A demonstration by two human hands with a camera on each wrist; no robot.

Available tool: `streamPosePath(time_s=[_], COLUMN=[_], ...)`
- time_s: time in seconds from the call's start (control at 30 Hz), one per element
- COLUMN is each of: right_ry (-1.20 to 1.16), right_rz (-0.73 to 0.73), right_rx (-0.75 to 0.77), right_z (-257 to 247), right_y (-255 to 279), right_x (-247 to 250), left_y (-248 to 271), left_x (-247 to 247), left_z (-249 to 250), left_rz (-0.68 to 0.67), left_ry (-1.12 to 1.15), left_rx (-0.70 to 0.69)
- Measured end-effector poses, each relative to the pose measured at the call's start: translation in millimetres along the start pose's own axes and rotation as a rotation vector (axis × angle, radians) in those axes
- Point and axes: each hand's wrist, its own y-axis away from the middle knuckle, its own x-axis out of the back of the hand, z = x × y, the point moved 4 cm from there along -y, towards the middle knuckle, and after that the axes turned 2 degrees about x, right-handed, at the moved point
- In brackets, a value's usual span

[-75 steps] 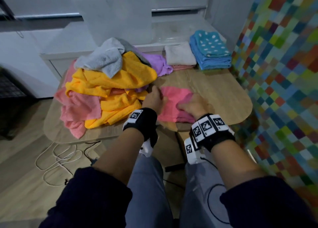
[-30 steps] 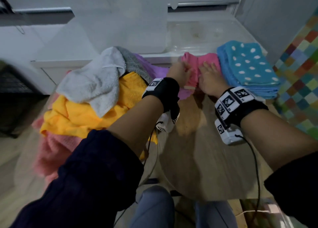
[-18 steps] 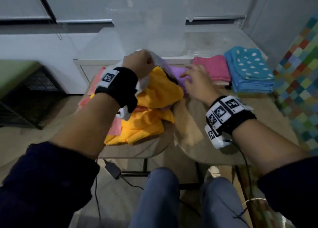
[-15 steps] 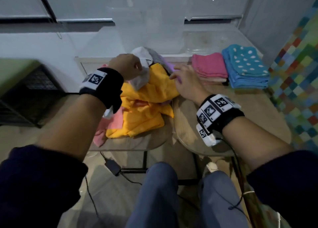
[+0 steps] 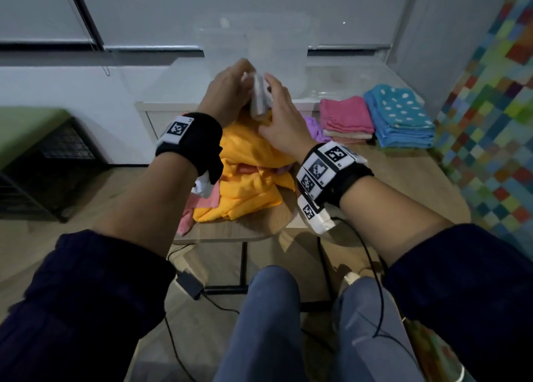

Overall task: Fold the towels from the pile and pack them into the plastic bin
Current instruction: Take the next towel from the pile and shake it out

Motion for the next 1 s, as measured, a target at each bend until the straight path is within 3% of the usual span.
streamPosePath(time_s=[0.13,0.23,0.33,0.43,0.57,0.7,0.87,1.0], right_ry=[-0.189,-0.316,-0.306,-0.317,-0.212,-0.09,-0.137,-0.191], right_rz=[0.277,0.444,0.641,0.783,0.801,0.63,0.52,0.56], right_rx=[-0.089,-0.146,-0.175,-0.231,-0.29,-0.299,-0.487,-0.639], right_z=[-9,0,12,32,53,64,76,107], right_y=[0,5,18,35,64,91,119,137], right_x=[27,60,106,148,189,205,221,233], left_y=[1,5,8,13,14,13,13,11], left_x=[19,28,24,12,-13,-45,-71,-97], left_z=[25,32,37,40,48,68,88,84], left_rz=[0.127,0.089,-0.032,0.005,0.049,-0.074,-0.191,-0.387], left_ry=[0.173,0.222,-0.062,-0.198,-0.022,0.37,0.304,0.193], left_rx=[-0.088,-0.071,-0.085,-0.067,0.001,0.028,-0.05,-0.125])
